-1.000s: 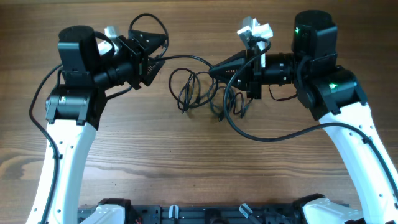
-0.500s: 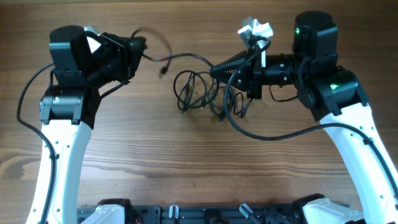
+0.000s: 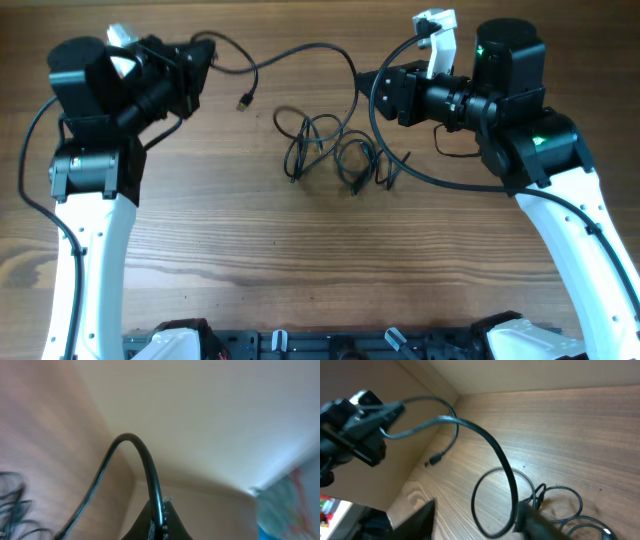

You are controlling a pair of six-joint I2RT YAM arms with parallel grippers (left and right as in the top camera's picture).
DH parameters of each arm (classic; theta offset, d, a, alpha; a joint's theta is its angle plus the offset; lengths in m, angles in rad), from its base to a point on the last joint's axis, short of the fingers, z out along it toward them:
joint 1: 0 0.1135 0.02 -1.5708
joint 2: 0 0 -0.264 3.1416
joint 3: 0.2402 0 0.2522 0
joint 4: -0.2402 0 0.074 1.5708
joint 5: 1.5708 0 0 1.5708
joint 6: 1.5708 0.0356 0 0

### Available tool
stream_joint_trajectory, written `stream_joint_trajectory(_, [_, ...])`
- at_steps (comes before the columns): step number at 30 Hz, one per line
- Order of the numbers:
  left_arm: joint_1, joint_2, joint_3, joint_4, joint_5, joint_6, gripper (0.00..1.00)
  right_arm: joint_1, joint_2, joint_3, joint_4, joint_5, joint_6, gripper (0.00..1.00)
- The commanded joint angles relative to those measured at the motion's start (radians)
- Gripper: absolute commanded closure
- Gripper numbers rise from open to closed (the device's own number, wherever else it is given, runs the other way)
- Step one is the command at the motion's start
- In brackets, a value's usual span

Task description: Untangle cables

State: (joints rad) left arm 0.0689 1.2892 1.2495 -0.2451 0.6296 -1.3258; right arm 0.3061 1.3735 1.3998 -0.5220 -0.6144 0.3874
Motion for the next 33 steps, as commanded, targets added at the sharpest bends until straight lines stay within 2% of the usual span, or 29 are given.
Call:
stream_joint_trajectory(1, [0.008,-0.033,0.013,0.127,0.107,-0.143,0.96,0.001,-0.016,0.014,-0.010,0.007,0.066,0.35])
stream_joint_trajectory(4, [0.008,-0.044,0.013,0.309,0.098,-0.299,0.96,0.001,-0.016,0.014,-0.005,-0.067,0.082,0.33])
stream_joint_trajectory(6, [0.008,-0.044,0.013,0.325,0.055,-0.415,0.96,0.002,-0.016,0.014,-0.013,-0.067,0.053,0.33])
stream_joint_trajectory(11, [0.008,-0.044,0.013,0.325,0.023,-0.526,0.96,0.029,-0.016,0.014,-0.066,-0.087,-0.071,0.35])
stream_joint_trajectory(13, [0.008,-0.044,0.013,0.325,0.023,-0.568,0.96,0.089,-0.016,0.014,-0.042,-0.090,-0.130,0.36])
stream_joint_trajectory(18, [0.008,-0.044,0.013,0.324,0.024,-0.568,0.96,0.242,0.006,0.014,0.014,0.135,-0.079,0.42])
stream_joint_trajectory(21, [0.008,-0.044,0.013,0.324,0.024,-0.568,0.96,0.298,0.044,0.014,0.066,0.174,-0.061,0.48])
stream_joint_trajectory(24, [0.008,-0.044,0.013,0.323,0.024,-0.568,0.96,0.305,0.077,0.014,0.084,0.207,-0.026,0.64])
stream_joint_trajectory(28, [0.008,-0.044,0.013,0.286,0.024,-0.567,0.96,0.305,0.091,0.014,0.138,0.272,0.051,0.68])
stream_joint_trajectory(31, [0.008,-0.044,0.013,0.256,0.023,-0.567,0.96,0.305,0.089,0.014,0.143,0.350,0.149,0.65])
stream_joint_trajectory(32, [0.008,-0.044,0.013,0.251,0.016,-0.565,0.96,0.305,0.084,0.014,0.139,0.362,0.167,0.67])
stream_joint_trajectory(33, [0.008,-0.044,0.013,0.244,0.008,-0.563,0.96,0.305,0.075,0.014,0.137,0.377,0.181,0.77])
